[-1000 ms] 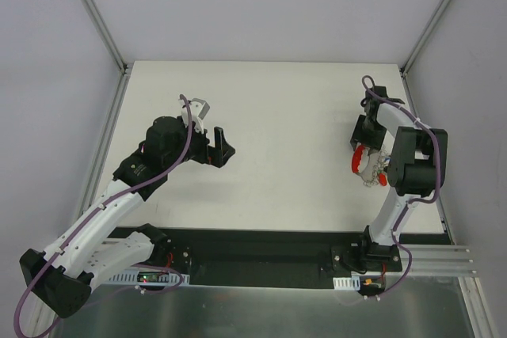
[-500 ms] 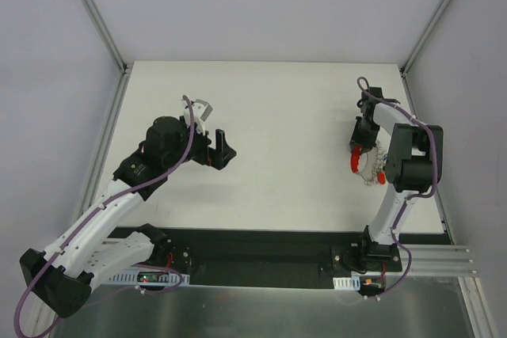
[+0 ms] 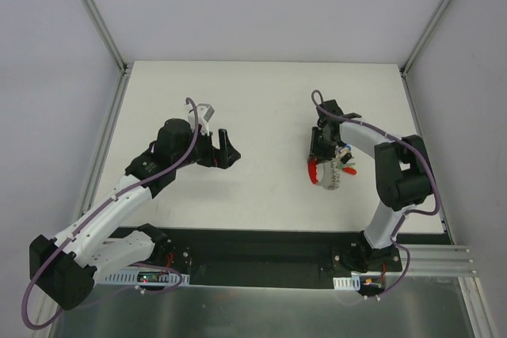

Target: Remove the keys from the keyring

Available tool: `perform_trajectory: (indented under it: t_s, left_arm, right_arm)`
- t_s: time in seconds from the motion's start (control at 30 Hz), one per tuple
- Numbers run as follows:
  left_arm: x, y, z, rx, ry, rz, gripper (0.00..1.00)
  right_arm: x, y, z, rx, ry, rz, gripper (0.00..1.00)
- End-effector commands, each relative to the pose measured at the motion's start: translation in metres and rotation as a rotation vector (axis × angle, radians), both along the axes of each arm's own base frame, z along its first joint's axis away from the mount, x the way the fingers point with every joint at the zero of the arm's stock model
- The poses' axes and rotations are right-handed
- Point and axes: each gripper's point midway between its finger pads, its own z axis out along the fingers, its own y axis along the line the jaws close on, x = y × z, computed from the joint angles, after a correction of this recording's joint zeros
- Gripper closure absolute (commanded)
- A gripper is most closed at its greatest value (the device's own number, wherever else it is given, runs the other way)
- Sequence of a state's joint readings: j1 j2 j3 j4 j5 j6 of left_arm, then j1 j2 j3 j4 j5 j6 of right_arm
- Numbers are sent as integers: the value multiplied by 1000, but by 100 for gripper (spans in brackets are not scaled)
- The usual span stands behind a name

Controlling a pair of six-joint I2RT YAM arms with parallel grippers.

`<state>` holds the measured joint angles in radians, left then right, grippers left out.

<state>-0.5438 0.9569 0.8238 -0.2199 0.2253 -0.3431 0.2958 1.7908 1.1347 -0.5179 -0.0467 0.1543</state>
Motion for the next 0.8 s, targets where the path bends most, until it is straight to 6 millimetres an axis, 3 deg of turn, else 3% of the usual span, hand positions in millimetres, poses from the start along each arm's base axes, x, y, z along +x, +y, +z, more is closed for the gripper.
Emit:
perform_trajectory:
  t_s: [0.0,0.17,0.27,0.3,0.33,0.5,0.77]
  left_arm:
    - [-7,-16,-29,-180,164,100,10]
    - [-6,-21,-57,-107,168,98,10]
    - [-5,-36,-66,-139,142,37,13]
    - [-10,-37,-81,-134,161,30,13]
    - [-7,-44,-76,-170,133,18,13]
    - [-9,-59,-98,-173,143,-21,13]
    - [2,-94,-104,-196,121,-101,13]
  right_arm:
    - [-8,70,28,221,-56,25,82]
    - [-7,115,54,323,-112,76,83]
    - [-7,141,67,423,-121,100,82]
    - [-10,148,67,437,-111,110,83]
    - [-9,154,73,457,-112,118,82]
    - [-15,171,87,513,-126,139,83]
    - [-25,189,101,567,-130,145,83]
